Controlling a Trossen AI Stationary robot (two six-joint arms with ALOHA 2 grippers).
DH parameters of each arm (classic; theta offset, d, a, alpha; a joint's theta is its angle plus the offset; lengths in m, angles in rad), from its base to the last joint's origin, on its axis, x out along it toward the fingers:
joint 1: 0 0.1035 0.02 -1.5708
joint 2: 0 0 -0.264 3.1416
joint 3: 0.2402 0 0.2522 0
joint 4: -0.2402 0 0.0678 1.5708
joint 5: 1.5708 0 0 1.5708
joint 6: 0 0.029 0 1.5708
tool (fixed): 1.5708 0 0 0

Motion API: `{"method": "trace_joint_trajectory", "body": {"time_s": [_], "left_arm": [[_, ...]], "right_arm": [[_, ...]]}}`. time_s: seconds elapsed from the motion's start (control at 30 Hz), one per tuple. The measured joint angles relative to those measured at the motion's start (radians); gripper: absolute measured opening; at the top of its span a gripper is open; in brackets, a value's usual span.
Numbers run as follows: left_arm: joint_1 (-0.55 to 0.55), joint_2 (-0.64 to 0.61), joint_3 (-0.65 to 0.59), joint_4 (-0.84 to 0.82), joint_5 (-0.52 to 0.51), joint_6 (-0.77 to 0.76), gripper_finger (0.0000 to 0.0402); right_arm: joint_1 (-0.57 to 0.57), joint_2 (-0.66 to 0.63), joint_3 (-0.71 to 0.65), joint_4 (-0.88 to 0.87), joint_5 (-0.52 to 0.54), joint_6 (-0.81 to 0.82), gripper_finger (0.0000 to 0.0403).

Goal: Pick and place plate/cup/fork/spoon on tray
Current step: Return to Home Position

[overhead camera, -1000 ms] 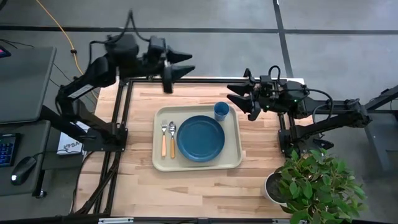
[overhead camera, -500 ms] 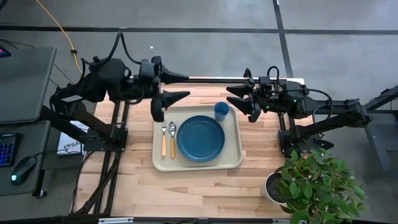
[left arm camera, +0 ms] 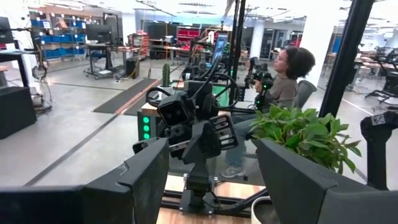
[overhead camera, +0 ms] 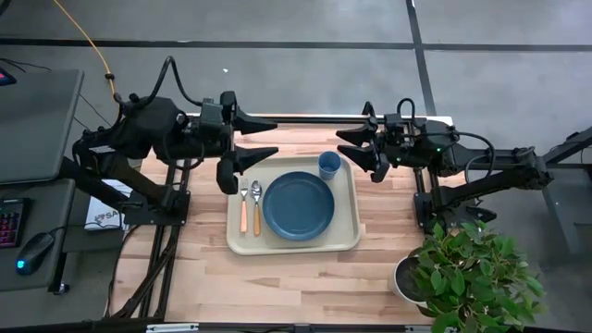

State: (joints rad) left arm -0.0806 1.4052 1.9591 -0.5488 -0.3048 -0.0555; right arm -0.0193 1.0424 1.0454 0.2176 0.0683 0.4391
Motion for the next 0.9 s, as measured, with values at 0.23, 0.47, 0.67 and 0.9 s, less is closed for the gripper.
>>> {"method": "trace_joint_trajectory", "body": {"time_s": [0.23,0.47,0.67,0.9], "left_arm": [[-0.001,-0.017,0.0,0.001,-0.011,0.006,0.0229],[-0.027,-0.062,-0.098,0.064,-0.055,0.003,0.0229],[-0.025,-0.196,-0.313,0.277,-0.074,-0.019,0.0229],[-0.01,-0.332,-0.439,0.316,-0.078,-0.019,0.0229]], "right_arm": [[0.0,0.0,0.0,0.0,-0.02,0.009,0.0254],[0.0,0.0,0.0,0.001,-0.02,0.009,0.0254],[0.0,0.0,0.0,0.004,-0.02,0.008,0.0254],[0.0,0.0,0.0,0.005,-0.02,0.006,0.0254]]}}
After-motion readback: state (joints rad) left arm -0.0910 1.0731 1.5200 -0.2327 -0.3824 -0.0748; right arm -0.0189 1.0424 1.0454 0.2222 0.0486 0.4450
